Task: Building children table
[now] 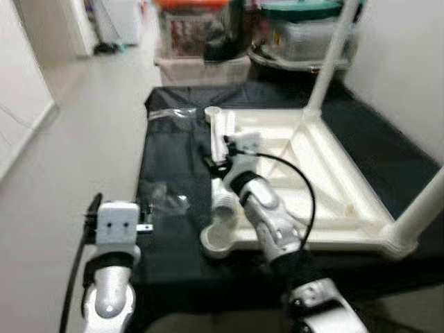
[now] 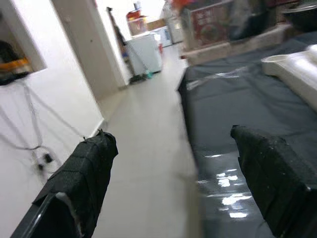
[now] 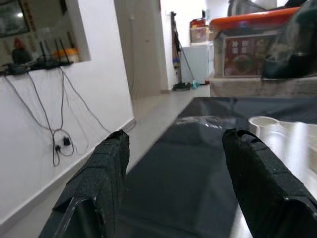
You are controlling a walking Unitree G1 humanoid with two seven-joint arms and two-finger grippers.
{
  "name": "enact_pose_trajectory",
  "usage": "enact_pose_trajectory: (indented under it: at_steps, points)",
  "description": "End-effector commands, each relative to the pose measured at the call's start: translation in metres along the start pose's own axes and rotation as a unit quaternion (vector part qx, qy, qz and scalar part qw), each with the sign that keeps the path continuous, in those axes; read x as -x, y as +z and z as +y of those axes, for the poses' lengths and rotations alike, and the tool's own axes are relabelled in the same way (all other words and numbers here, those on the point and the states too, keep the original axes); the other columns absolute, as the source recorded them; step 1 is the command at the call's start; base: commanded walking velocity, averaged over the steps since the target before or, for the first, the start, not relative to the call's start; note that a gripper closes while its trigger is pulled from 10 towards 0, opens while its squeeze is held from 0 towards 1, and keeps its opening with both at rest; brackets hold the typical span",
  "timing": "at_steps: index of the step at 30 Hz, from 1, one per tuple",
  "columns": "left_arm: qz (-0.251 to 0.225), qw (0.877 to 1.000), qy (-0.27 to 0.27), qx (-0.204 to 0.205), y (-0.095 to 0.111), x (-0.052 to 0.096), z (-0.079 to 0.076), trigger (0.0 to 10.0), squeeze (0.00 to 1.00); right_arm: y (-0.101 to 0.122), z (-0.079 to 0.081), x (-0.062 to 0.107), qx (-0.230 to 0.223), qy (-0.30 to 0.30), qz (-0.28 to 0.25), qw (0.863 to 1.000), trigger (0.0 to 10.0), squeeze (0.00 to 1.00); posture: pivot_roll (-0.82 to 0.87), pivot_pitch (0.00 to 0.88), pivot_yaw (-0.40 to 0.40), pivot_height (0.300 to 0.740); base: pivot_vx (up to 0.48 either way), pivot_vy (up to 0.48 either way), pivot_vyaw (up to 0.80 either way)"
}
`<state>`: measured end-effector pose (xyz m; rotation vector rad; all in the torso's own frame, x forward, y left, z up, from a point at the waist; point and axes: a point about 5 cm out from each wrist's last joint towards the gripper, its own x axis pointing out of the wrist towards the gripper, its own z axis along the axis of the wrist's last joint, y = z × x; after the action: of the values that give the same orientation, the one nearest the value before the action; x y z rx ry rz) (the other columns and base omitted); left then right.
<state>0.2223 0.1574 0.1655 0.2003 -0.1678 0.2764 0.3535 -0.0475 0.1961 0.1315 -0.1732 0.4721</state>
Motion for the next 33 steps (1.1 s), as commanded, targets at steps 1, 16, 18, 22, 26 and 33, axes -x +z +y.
enact_pose_trajectory:
  at_steps: [1, 16, 18, 22, 26, 33]
  points:
    - [0.009, 1.000, -0.002, -0.001, -0.002, 0.002, -0.001, 10.0, 0.00, -0.003, -0.003, 0.002, -0.013, -0.011, 0.008, 1.000, 10.0, 0.00, 0.08, 0.035, -0.027, 0.740, 0.000, 0.000, 0.00]
    - [0.018, 1.000, -0.007, -0.015, 0.001, 0.007, -0.004, 10.0, 0.00, 0.035, -0.030, -0.048, 0.060, -0.135, 0.064, 0.987, 10.0, 0.00, 0.08, 0.077, -0.035, 0.740, 0.000, -0.029, 0.00]
    - [0.019, 1.000, -0.007, -0.016, 0.001, 0.007, -0.004, 10.0, 0.00, 0.042, -0.033, -0.052, 0.060, -0.138, 0.060, 0.987, 10.0, 0.00, 0.08, 0.082, -0.038, 0.740, 0.000, -0.431, 0.00]
    - [0.021, 1.000, -0.001, 0.000, 0.003, 0.007, -0.003, 10.0, 0.00, 0.046, -0.033, -0.055, 0.047, -0.131, 0.059, 0.989, 10.0, 0.00, 0.08, 0.088, -0.041, 0.740, 0.129, -0.411, 0.00]
    - [0.023, 1.000, 0.002, 0.011, 0.003, 0.008, -0.003, 10.0, 0.00, 0.046, -0.033, -0.055, 0.041, -0.133, 0.063, 0.988, 10.0, 0.00, 0.08, 0.092, -0.043, 0.740, 0.065, -0.100, 0.00]
    - [0.027, 0.999, 0.013, 0.022, 0.004, 0.009, -0.002, 10.0, 0.00, 0.034, -0.036, -0.055, 0.037, -0.146, 0.122, 0.981, 10.0, 0.00, 0.08, 0.104, -0.050, 0.740, 0.000, 0.000, 0.00]
